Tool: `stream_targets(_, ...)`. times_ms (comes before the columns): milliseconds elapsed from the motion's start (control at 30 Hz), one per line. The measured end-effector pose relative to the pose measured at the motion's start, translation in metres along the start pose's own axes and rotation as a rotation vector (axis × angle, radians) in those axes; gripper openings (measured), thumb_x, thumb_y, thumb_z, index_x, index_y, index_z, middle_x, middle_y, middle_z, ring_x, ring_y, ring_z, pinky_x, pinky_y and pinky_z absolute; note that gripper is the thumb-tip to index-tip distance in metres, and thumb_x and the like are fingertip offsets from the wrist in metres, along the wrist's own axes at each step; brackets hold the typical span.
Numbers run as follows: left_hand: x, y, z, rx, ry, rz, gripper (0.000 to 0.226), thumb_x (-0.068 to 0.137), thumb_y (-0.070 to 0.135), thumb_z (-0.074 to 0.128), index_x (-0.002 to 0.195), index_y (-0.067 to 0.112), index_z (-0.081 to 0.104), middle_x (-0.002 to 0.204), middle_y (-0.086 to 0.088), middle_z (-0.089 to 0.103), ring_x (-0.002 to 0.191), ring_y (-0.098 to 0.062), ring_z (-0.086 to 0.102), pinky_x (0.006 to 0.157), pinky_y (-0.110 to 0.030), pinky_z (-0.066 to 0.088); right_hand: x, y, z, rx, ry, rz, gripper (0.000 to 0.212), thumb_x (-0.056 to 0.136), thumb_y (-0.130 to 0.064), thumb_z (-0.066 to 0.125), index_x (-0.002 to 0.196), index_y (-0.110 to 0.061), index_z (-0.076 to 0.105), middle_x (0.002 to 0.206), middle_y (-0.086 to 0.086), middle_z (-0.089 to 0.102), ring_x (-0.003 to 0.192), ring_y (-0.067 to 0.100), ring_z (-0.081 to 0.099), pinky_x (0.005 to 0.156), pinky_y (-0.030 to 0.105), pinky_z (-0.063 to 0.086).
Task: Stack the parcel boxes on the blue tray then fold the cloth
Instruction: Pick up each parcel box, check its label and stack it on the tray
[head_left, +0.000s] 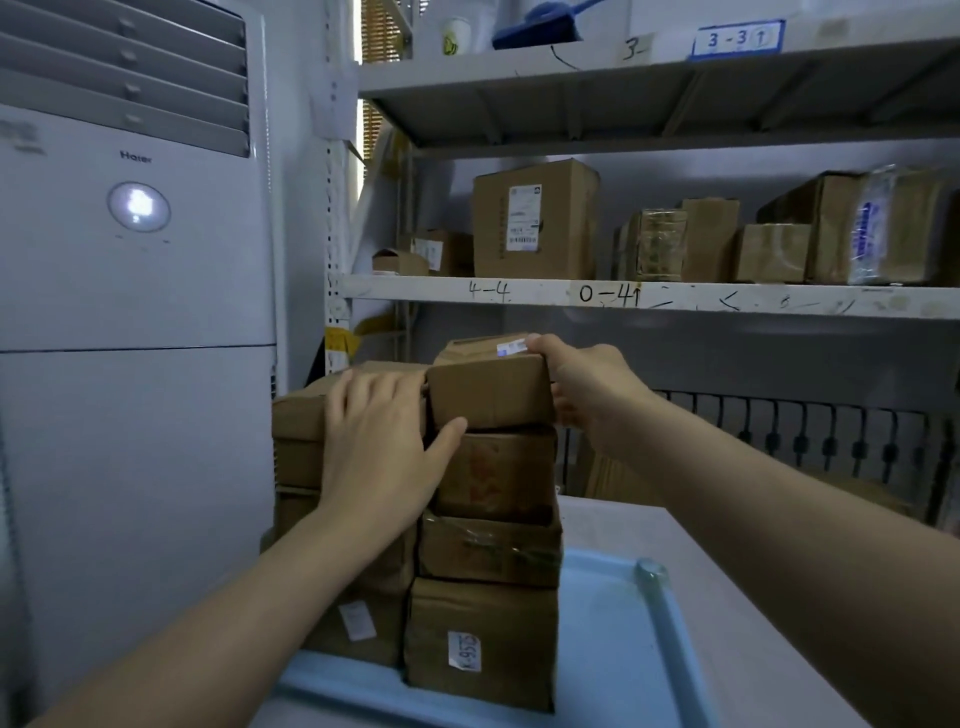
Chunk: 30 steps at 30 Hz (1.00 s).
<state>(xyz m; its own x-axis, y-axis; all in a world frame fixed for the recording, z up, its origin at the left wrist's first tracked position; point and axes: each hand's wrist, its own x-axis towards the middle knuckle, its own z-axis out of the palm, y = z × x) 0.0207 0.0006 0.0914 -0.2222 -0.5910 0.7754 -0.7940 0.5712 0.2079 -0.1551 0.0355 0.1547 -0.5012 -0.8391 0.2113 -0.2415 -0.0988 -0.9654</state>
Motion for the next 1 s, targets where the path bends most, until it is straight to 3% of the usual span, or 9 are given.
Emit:
stream_targets(167, 0.005, -0.002, 0.003, -0.022, 0.011, -0.029, 0.051, 0.093, 0.056, 0.045, 0.130, 0.022, 0.052, 0.132, 0.002, 0.056, 0.128, -0.021, 0.042, 0.114, -0.040, 0.019, 0.000, 0.006, 0.004, -0.156, -0.006, -0.058, 0.051, 0.091, -0.059, 0.054, 0.111, -0.012, 0.059, 0.100, 0.008, 0.062, 0.085, 0.021, 0.058, 0.061, 0.030, 0.039)
stream_targets(267, 0.006, -0.002, 0.005, -0.007, 0.009, -0.035, 0.048, 0.094, 0.054, 0.045, 0.130, 0.023, 0.052, 0.132, 0.003, 0.056, 0.128, -0.020, 0.042, 0.113, -0.039, 0.020, -0.003, 0.010, 0.000, -0.135, -0.040, -0.047, 0.045, 0.094, -0.057, 0.049, 0.097, -0.013, 0.062, 0.094, 0.008, 0.062, 0.081, 0.020, 0.058, 0.063, 0.030, 0.041)
stream_targets(500, 0.007, 0.001, 0.006, 0.057, 0.024, -0.075, 0.045, 0.095, 0.050, 0.047, 0.131, 0.024, 0.052, 0.133, 0.002, 0.056, 0.128, -0.023, 0.042, 0.115, -0.043, 0.020, -0.013, 0.019, -0.012, -0.048, -0.091, -0.029, 0.050, 0.098, -0.053, 0.045, 0.117, -0.010, 0.063, 0.090, 0.006, 0.060, 0.085, 0.022, 0.056, 0.076, 0.035, 0.044)
stream_targets(600, 0.002, 0.008, 0.006, 0.041, 0.088, -0.084, 0.057, 0.092, 0.046, 0.054, 0.142, 0.020, 0.041, 0.142, -0.005, 0.047, 0.136, -0.027, 0.033, 0.117, -0.047, 0.018, -0.023, 0.025, -0.024, -0.011, -0.111, -0.051, 0.039, 0.100, -0.046, 0.046, 0.107, -0.012, 0.064, 0.084, 0.003, 0.059, 0.080, 0.018, 0.055, 0.078, 0.034, 0.044)
stream_targets(700, -0.006, 0.032, 0.003, -0.022, 0.199, 0.002, 0.061, 0.088, 0.038, 0.061, 0.142, 0.016, 0.041, 0.143, -0.009, 0.040, 0.136, -0.030, 0.029, 0.114, -0.050, 0.023, -0.032, 0.036, -0.039, 0.028, -0.111, -0.035, 0.031, 0.101, -0.041, 0.048, 0.089, -0.016, 0.062, 0.075, -0.001, 0.057, 0.074, 0.015, 0.053, 0.077, 0.034, 0.045)
stream_targets(800, -0.019, 0.069, 0.005, -0.090, 0.254, 0.186, 0.051, 0.087, 0.031, 0.063, 0.133, 0.015, 0.049, 0.139, -0.011, 0.041, 0.131, -0.030, 0.030, 0.109, -0.047, 0.025, -0.035, 0.059, -0.060, 0.060, -0.090, 0.009, 0.033, 0.099, -0.041, 0.052, 0.103, -0.010, 0.063, 0.083, 0.002, 0.056, 0.073, 0.017, 0.054, 0.072, 0.034, 0.048)
stream_targets(900, -0.041, 0.109, 0.026, -0.129, 0.183, 0.340, 0.043, 0.084, 0.032, 0.059, 0.124, 0.016, 0.055, 0.135, -0.012, 0.044, 0.126, -0.030, 0.034, 0.104, -0.044, 0.026, -0.043, 0.093, -0.091, 0.081, -0.056, 0.079, 0.037, 0.099, -0.038, 0.053, 0.116, -0.007, 0.062, 0.087, 0.004, 0.058, 0.072, 0.019, 0.057, 0.066, 0.031, 0.049)
stream_targets(1000, -0.066, 0.148, 0.061, -0.212, 0.003, 0.408, 0.043, 0.083, 0.039, 0.052, 0.120, 0.018, 0.058, 0.133, -0.009, 0.045, 0.125, -0.029, 0.038, 0.102, -0.045, 0.029, -0.055, 0.129, -0.134, 0.089, 0.007, 0.162, 0.032, 0.098, -0.033, 0.056, 0.116, -0.008, 0.063, 0.090, 0.005, 0.059, 0.072, 0.021, 0.059, 0.065, 0.032, 0.050)
